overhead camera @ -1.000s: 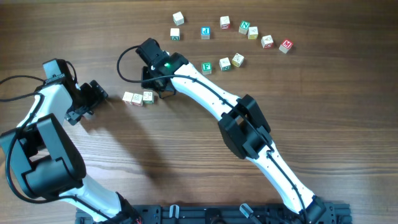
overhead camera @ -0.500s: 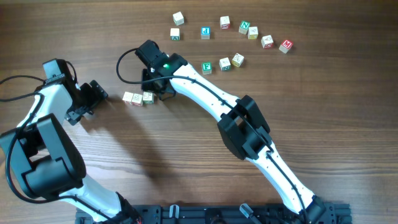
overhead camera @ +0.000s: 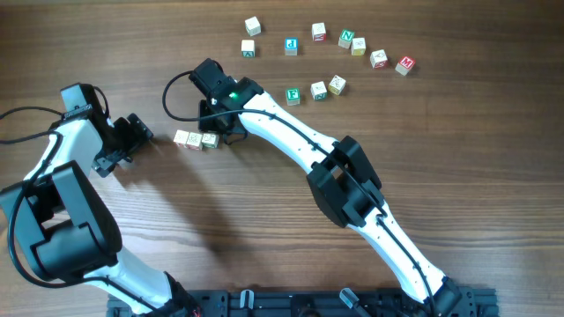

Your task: Form a horizontal line

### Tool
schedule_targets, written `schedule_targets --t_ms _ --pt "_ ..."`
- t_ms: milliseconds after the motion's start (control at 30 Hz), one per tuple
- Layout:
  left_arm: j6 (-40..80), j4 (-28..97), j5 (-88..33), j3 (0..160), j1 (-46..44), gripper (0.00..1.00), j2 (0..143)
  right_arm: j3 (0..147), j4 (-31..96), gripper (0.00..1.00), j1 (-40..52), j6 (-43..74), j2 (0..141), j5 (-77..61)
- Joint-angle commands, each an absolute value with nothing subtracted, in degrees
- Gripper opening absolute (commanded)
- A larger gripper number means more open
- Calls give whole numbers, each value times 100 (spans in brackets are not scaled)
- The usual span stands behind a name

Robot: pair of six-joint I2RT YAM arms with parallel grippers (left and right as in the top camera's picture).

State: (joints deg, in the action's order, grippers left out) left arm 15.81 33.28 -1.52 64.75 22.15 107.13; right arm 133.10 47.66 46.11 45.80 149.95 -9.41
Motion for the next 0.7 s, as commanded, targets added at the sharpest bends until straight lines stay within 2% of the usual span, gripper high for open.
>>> schedule_targets --t_ms 0,667 --pt "1590 3328 -97 6418 2226 100 10575 13275 4762 5 4665 4434 15139 -1063" --pt "1590 3326 -97 6418 2226 100 10575 13275 4737 5 4707 4364 15139 -1118"
